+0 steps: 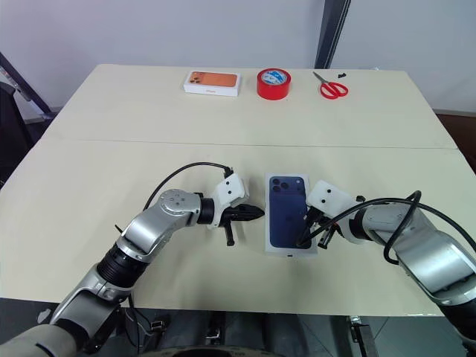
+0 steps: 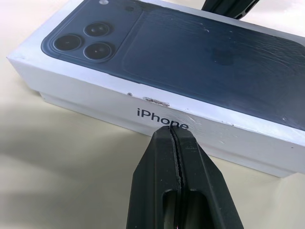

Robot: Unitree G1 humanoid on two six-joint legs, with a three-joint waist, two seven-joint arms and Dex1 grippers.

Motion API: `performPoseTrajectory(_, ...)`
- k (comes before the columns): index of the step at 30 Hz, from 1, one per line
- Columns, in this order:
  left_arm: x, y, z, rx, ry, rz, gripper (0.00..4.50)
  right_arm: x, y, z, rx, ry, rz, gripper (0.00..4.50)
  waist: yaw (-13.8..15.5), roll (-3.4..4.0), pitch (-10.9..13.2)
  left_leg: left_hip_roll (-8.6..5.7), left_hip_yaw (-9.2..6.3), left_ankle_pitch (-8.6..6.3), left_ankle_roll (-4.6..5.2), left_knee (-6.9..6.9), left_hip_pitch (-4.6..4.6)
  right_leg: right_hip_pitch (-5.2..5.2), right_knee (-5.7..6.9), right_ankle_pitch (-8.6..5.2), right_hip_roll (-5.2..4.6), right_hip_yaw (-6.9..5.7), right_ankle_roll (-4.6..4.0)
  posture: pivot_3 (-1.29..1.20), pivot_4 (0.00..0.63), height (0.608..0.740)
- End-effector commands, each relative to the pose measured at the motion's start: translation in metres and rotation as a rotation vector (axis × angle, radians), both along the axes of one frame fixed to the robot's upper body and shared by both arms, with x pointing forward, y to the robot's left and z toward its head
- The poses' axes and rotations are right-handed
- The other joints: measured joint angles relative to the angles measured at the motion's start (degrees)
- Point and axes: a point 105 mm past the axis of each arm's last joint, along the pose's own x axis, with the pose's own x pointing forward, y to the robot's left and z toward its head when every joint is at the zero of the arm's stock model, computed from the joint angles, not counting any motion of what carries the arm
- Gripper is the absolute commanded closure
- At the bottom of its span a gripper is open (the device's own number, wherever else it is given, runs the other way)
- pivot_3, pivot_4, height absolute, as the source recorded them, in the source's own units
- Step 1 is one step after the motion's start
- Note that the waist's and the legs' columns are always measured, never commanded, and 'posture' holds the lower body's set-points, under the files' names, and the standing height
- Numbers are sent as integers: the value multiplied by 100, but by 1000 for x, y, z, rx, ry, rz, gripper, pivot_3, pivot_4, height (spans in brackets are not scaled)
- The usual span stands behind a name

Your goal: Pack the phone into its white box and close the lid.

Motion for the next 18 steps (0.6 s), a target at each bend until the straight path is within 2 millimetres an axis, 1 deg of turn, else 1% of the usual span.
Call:
performPoseTrajectory(1,-1,-6,11,-23,-37,-20,4500,3,4,10,9,-48,21,4443,0,0,0,0,0,0,0,0,0,0,0,0,0,0,0,0,150,725)
performPoseTrajectory(18,3,-9,12,-35,-45,-2,4500,4,-2,9,0,-52,-6,4443,3,0,0,-1,0,0,-1,2,0,1,2,0,0,0,0,0,150,725)
